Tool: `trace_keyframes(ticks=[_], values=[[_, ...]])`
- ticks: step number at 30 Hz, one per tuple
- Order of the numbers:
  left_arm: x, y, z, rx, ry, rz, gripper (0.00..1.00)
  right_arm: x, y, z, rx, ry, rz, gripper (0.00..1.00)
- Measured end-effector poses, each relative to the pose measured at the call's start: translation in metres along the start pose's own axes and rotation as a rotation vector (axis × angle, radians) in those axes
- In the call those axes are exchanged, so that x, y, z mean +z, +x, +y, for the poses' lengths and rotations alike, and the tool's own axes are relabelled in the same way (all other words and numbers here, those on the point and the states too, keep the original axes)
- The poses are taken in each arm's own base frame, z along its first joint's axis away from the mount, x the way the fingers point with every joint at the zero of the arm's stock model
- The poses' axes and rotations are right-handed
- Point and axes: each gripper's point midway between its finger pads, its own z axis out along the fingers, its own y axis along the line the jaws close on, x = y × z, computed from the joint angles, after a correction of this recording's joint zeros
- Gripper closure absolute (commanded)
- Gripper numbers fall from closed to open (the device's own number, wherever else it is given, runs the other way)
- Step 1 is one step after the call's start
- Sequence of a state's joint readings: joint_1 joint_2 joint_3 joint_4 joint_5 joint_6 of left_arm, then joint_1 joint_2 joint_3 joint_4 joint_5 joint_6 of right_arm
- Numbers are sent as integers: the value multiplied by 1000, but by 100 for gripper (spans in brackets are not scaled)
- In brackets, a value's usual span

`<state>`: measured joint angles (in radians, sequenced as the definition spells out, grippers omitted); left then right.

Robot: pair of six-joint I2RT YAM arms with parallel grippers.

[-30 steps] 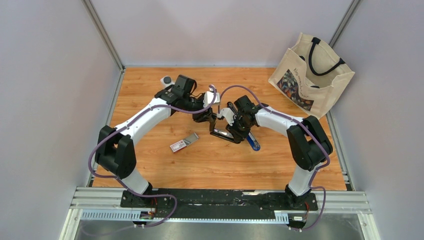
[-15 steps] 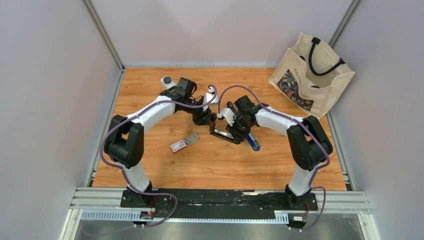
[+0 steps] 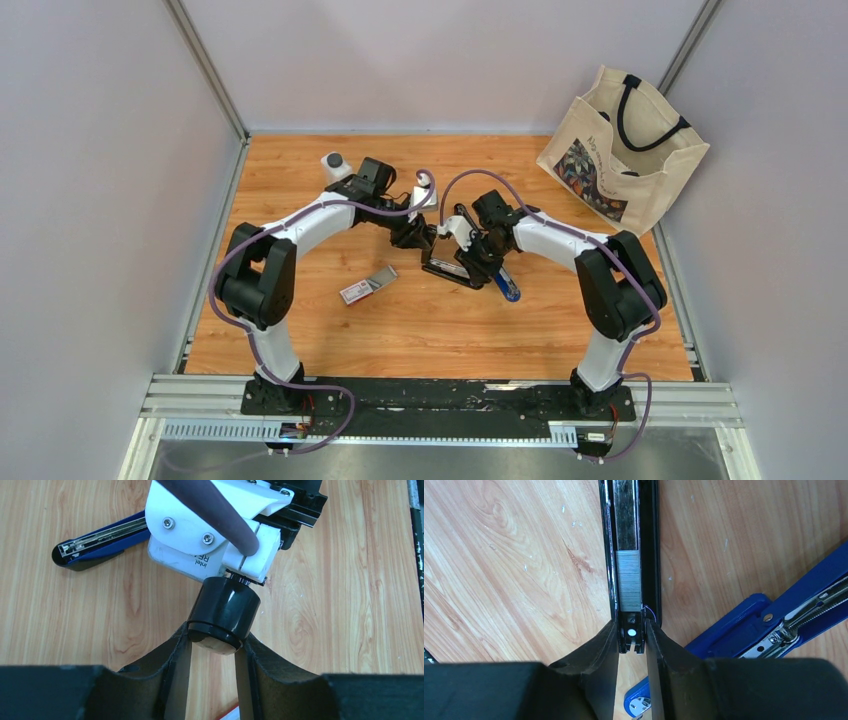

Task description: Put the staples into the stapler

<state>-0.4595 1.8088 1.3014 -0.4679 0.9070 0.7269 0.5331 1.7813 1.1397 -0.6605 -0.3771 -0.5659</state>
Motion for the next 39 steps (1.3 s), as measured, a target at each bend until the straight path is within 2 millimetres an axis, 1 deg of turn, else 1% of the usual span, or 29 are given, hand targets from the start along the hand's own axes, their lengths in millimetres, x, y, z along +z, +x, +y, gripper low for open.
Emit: trace_keyframes(ticks=[2,4,10,20,28,33,39], values=[[1,0,0,3,2,-3,95,0,1,1,1,-1,2,71],[1,0,-1,8,5,-11,100,0,1,1,3,-3,6,70],[1,2,-5,32,3,-20,100,-1,4,2,4,-8,11,63],[-11,11,-19,39,-29,53,100,-4,6,8,29,-55,-5,60],[-17,14,-20,-1,-68,99,100,-9,10,17,78,-134,-22,57],[-15,13,-23,-11,-85,117,100,-10,10,25,100,-186,-35,55],[-8,10,-26,8,-98,131,100,-6,13,29,137,-231,-33,55]])
